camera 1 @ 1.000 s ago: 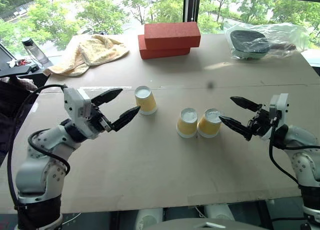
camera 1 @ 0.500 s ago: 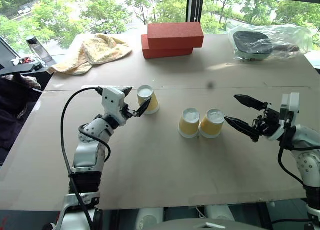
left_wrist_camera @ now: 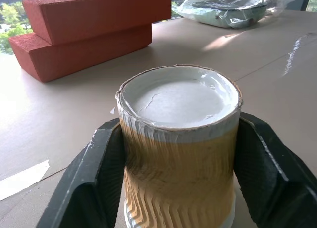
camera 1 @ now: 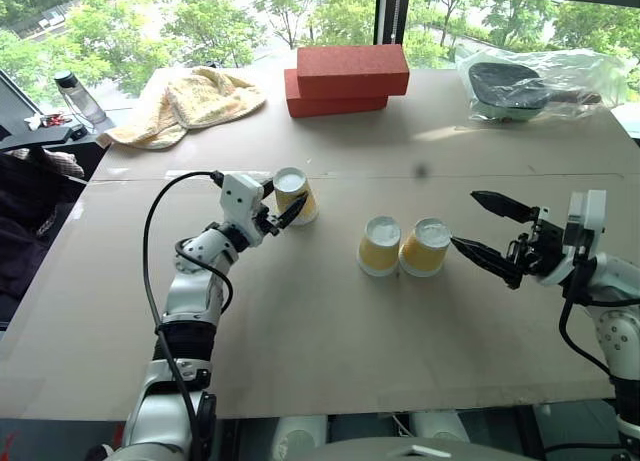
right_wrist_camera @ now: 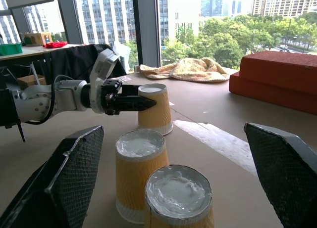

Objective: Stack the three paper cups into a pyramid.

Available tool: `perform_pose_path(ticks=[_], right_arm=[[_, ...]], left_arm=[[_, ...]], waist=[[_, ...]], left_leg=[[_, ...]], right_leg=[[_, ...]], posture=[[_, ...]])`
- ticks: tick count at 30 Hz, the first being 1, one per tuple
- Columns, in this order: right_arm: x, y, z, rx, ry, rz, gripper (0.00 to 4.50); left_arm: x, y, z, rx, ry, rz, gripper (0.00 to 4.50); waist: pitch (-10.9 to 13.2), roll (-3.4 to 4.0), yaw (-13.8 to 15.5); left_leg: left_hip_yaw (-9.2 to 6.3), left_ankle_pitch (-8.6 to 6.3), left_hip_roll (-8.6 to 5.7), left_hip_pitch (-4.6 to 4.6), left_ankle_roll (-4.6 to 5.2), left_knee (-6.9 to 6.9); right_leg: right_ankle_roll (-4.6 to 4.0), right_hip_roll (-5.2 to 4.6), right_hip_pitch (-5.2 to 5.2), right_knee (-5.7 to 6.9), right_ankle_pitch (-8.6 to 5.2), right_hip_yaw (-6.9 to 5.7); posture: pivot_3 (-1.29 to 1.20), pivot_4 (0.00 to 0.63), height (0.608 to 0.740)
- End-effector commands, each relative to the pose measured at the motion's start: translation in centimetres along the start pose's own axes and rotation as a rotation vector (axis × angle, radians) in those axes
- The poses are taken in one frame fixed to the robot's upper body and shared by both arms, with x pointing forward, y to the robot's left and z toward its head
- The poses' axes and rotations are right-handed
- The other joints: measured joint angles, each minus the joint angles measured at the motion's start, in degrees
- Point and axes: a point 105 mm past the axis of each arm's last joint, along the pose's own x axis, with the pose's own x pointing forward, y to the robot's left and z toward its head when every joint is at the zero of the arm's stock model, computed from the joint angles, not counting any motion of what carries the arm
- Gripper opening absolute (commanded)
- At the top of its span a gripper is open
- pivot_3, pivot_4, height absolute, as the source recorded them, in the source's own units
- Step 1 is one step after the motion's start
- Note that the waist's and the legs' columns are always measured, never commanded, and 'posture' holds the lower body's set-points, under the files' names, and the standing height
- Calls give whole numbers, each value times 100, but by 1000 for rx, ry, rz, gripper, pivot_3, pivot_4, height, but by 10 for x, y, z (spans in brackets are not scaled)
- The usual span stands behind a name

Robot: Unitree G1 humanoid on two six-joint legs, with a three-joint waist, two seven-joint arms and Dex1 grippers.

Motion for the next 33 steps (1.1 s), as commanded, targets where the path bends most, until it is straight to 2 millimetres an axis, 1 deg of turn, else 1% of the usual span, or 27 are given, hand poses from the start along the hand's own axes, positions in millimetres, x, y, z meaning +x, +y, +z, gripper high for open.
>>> perform_pose_path(ticks=[1, 3, 5, 7, 8, 12, 18, 21, 23, 26, 29, 33], right_arm=[[0, 3, 12, -53, -37, 9, 4500], [0, 3, 12, -53, -36, 11, 4500], [-1, 2, 12, -56, -35, 10, 4500], [-3, 1, 12, -57, -32, 9, 4500], [-5, 0, 12, -60, -27, 8, 4500], [-12, -5, 19, -78, -28, -2, 4500], [-20, -4, 17, -75, -13, -14, 4500], [-24, -2, 15, -74, -5, -28, 4500], [-26, -2, 15, -73, -7, -39, 4500], [-26, -2, 15, -75, -15, -51, 4500], [-26, -3, 16, -86, -29, -71, 4500], [-29, -3, 17, -92, -28, -85, 4500]], left_arm=[[5, 3, 14, 30, -68, 8, 2246], [5, 3, 16, 36, -74, 11, 2246], [6, 1, 21, 35, -91, -6, 2246], [8, -6, 30, 29, -113, -56, 2246], [11, -11, 39, 15, -134, -94, 2246], [29, -42, 85, -8, -206, -314, 2246], [48, -85, 122, 13, -193, -590, 2246], [53, -103, 127, 12, -157, -702, 2246], [58, -111, 127, -6, -142, -749, 2246], [64, -118, 126, -17, -133, -789, 2246], [64, -128, 124, -37, -109, -853, 2246], [59, -136, 113, -34, -55, -898, 2246]], waist=[[0, 0, 0], [0, 0, 0], [0, 0, -6], [0, 0, -3], [0, 0, -3], [1, -2, 42], [-1, 1, -4], [-1, 3, -12], [-1, 3, -10], [-1, 3, -7], [-1, 3, -7], [-1, 3, -3]], left_leg=[[-1, 0, 0, 0, 0, 0], [-2, 0, -1, 0, 0, 0], [-1, 0, -1, 0, 0, 0], [-1, 0, 0, 0, 0, 0], [-2, 0, 0, 0, 0, 0], [-13, 4, 0, -12, -7, 5], [-25, 12, -8, -1, -20, 9], [-31, 12, -4, 2, -20, 8], [-33, 12, -4, 2, -20, 8], [-33, 12, -4, 2, -20, 8], [-31, 12, -5, 1, -20, 9], [-33, 12, -5, 1, -21, 8]], right_leg=[[0, 0, 0, 0, 0, 0], [0, 1, 0, 1, 0, -1], [0, 1, 0, 1, 0, -1], [0, 1, 0, 1, 0, -1], [0, 1, 0, 1, 0, -1], [1, 0, 0, -1, 0, -10], [2, 4, 21, -8, 0, -8], [2, 14, 20, -5, 0, -8], [2, 17, 20, -5, 0, -8], [1, 17, 20, -7, 0, -8], [2, 17, 20, -7, 0, -6], [2, 17, 20, -8, 0, -7]], posture=[[0, 150, 740], [0, 150, 740], [0, 150, 740], [0, 150, 740], [0, 150, 740], [0, 150, 740], [0, 150, 740], [0, 150, 740], [0, 150, 740], [0, 150, 740], [0, 150, 740], [0, 150, 740]])
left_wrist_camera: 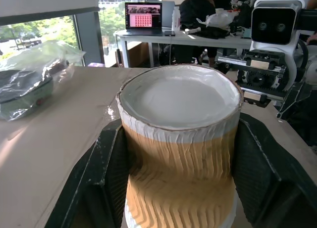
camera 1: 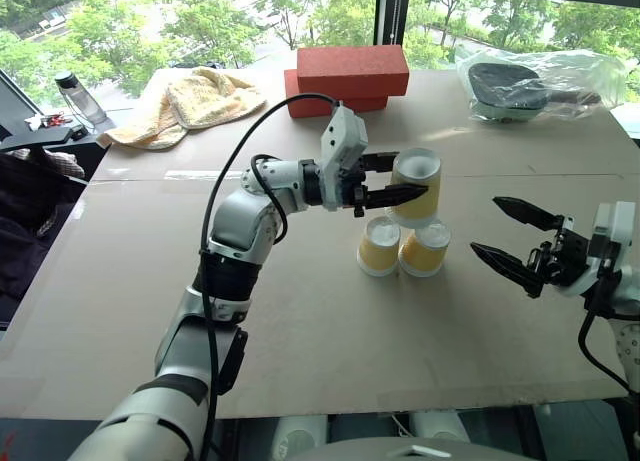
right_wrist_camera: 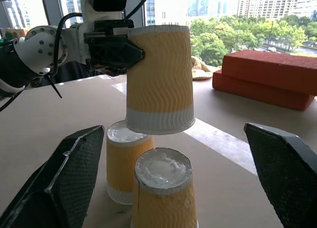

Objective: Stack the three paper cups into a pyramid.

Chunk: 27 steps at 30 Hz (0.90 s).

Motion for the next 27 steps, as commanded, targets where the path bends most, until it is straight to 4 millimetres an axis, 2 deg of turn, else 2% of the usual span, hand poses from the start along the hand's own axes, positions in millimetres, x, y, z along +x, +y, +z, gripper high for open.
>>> perform_pose_path(ticks=[1, 10, 11, 13, 14, 15, 19, 27], right_arm=[[-5, -1, 15, -61, -38, -28, 4500], [-7, -1, 12, -55, -41, -46, 4500], [-7, -2, 12, -55, -41, -47, 4500], [-8, -2, 12, -54, -39, -48, 4500], [-8, -2, 11, -54, -38, -49, 4500], [-8, -1, 11, -53, -38, -50, 4500], [-9, -1, 10, -52, -37, -57, 4500], [-9, -1, 6, -47, -26, -53, 4500]], left_arm=[[4, -8, 4, 19, -1, -48, 2246], [6, -9, -10, 45, 47, -45, 2246], [6, -9, -11, 45, 45, -48, 3044], [6, -9, -11, 49, 40, -46, 3578], [7, -9, -11, 53, 38, -41, 4238], [7, -8, -11, 55, 35, -40, 4482], [6, -12, -6, 58, -3, -40, 4482], [7, -17, 31, 145, -99, -13, 4482]], waist=[[0, 0, 4], [0, 1, 6], [-1, 1, 6], [-1, 1, 7], [-1, 1, 5], [-1, 1, 5], [-1, 1, 7], [-1, 1, 7]], left_leg=[[0, 0, 0, 0, 0, 0], [0, 0, 0, 0, 0, 0], [0, 0, 0, 0, 0, 0], [0, 0, 0, 0, 0, 0], [1, -1, 0, 0, 1, 1], [1, -1, 0, 0, 1, 1], [0, 0, 0, -1, 1, 1], [0, -3, 0, -1, 5, 1]], right_leg=[[0, 0, 0, 0, 0, 0], [0, 0, 0, 0, 0, 1], [0, 0, 0, 0, 0, 1], [0, 0, 0, 0, 0, 1], [0, -1, 0, 0, 0, 1], [0, 0, 0, 0, 0, 1], [0, -1, 0, 0, 0, 1], [0, -1, 0, 0, 0, 1]], posture=[[0, 150, 740], [0, 150, 740], [0, 150, 740], [0, 150, 740], [0, 150, 740], [0, 150, 740], [0, 150, 740], [0, 150, 740]])
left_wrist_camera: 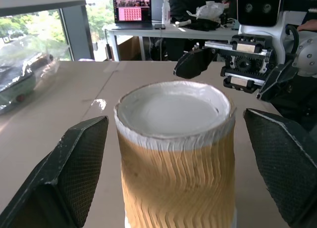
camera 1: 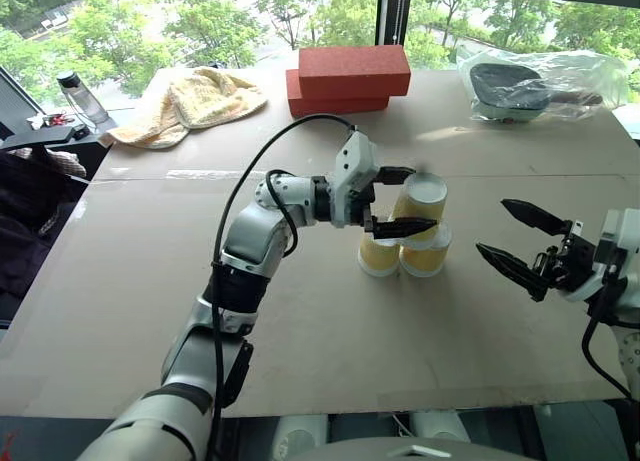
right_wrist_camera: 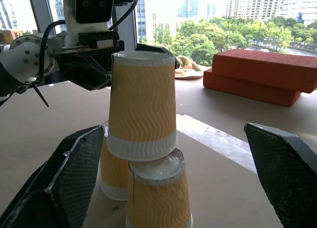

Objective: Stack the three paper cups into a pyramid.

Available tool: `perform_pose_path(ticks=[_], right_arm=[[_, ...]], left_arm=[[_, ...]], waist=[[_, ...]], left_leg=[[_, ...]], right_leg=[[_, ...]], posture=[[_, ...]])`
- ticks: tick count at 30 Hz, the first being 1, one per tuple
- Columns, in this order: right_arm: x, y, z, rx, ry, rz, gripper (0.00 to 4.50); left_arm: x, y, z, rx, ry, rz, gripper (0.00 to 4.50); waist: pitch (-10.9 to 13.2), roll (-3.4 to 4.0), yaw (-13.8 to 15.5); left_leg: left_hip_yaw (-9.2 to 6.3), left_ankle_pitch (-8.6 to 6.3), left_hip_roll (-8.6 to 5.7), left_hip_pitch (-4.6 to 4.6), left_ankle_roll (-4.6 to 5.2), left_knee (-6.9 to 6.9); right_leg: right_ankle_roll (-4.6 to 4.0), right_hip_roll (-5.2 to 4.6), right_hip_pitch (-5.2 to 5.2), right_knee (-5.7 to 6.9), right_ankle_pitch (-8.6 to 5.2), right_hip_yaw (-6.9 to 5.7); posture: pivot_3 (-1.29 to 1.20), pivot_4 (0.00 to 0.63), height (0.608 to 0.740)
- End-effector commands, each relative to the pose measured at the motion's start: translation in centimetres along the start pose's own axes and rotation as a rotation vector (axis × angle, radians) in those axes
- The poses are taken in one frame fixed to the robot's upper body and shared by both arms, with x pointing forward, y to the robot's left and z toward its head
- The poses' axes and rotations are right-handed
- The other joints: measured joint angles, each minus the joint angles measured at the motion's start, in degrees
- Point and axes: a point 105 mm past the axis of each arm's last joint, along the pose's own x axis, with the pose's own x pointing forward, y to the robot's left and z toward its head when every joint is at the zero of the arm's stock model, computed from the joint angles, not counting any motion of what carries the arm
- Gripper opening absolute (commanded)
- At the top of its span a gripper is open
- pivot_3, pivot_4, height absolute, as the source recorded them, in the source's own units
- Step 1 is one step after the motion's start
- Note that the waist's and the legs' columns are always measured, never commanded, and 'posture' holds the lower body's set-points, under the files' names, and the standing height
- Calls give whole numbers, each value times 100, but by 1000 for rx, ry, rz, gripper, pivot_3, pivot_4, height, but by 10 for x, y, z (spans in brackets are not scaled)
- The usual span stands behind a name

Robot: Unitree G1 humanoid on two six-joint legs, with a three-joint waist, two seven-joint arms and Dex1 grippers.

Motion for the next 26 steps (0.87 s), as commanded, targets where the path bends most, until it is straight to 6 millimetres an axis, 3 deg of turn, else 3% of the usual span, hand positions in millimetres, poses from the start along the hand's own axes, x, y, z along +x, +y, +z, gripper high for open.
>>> perform_pose_path(ticks=[1, 5, 9, 10, 12, 17, 21, 26], right_arm=[[0, 0, 9, -44, -26, 3, 4500], [2, 0, 6, -35, -19, 13, 4500], [-3, -6, -8, -32, 19, -13, 4500], [-6, -8, -14, -50, 46, -24, 4500], [-20, -9, -37, -54, 145, -27, 4500], [-38, -14, -65, -12, 215, -50, 4500], [-47, -19, -83, -5, 259, -52, 4500], [-46, -25, -91, 10, 262, -49, 4500]], left_arm=[[0, -5, 38, 96, -87, -6, 4482], [-12, -5, 64, 108, -193, 48, 4482], [-48, 4, 67, 97, -213, 236, 4482], [-59, 6, 61, 74, -191, 295, 4482], [-102, 2, 24, 24, -35, 483, 4482], [-162, -39, -48, -82, 181, 759, 4482], [-171, -78, -87, -137, 296, 795, 4482], [-169, -102, -105, -165, 340, 798, 4482]], waist=[[0, 0, 0], [0, 0, -5], [-2, 4, -25], [-5, 8, -36], [-10, 16, -66], [-5, 17, -97], [-2, 12, -77], [-4, 14, -18]], left_leg=[[-1, 0, 0, 0, 0, 0], [-2, 3, 1, 0, -5, 0], [-3, 3, 3, 2, -5, -1], [-2, 3, 4, 6, -5, -2], [-3, 3, 4, 10, -5, -6], [-13, 2, 18, 9, -4, -10], [-3, -14, 3, 83, 22, -13], [-3, -14, -4, 97, 22, -13]], right_leg=[[0, 0, 0, 0, 0, 0], [0, 0, 0, 1, 0, -1], [0, 0, 0, 1, 0, 0], [0, 0, 1, 1, 0, 4], [0, 0, 2, 1, 0, 5], [0, -8, 3, -4, -1, 24], [-5, -29, 78, -12, -3, 28], [-18, -45, 92, -10, -9, 29]], posture=[[0, 150, 740], [0, 150, 740], [0, 150, 740], [0, 150, 740], [0, 150, 740], [0, 150, 740], [0, 150, 740], [0, 150, 740]])
